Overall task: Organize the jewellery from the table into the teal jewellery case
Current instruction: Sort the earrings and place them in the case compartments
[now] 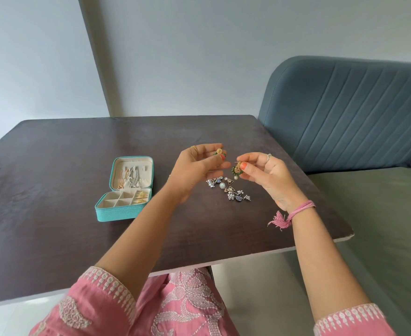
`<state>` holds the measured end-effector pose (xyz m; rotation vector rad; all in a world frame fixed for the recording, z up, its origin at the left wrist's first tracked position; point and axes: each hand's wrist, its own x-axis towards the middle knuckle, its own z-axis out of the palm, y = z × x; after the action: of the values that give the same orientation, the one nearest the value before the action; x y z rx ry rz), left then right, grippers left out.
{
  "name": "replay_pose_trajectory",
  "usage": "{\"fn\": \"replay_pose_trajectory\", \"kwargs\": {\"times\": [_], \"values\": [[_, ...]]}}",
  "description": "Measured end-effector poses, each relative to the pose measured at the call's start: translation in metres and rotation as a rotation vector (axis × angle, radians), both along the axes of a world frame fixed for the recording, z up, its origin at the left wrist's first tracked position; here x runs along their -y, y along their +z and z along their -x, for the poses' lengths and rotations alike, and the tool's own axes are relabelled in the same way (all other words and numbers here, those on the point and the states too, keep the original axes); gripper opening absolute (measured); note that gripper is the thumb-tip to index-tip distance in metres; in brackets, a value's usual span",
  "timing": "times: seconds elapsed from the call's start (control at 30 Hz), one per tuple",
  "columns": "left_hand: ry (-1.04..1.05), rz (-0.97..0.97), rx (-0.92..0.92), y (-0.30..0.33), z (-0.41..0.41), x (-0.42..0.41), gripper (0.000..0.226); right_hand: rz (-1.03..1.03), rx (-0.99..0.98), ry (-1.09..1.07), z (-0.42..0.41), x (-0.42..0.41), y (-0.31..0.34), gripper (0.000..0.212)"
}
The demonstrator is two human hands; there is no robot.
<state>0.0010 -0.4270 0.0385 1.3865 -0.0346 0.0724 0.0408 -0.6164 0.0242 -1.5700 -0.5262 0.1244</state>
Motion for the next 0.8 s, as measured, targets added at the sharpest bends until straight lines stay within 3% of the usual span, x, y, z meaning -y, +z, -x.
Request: {"fn": "replay_pose_trajectory", "kwargs": {"times": [0.1,0.37,0.53,0.8], "values": [[0.025,-0.014,-0.033,0.002,0.004,-0.01,0.018,0.014,-0.008,0.007,0.0,-0.004,-0.001,0.015],[0.052,-0.321,-0.059,0.0,0.021,-0.058,0.021,0.04,0.015,0.034,0.005,-0.027,-0.005,0.014],[-0.024,-0.351,-0.186,-0.005,0.024,-0.083,0.018,0.09,-0.051,0.05,0.005,-0.052,-0.017,0.018],[-0.102,-0.817,-0.319,-0.013,0.015,-0.09,0.017,0.15,-0.285,0.079,0.013,-0.092,-0.038,0.014]]}}
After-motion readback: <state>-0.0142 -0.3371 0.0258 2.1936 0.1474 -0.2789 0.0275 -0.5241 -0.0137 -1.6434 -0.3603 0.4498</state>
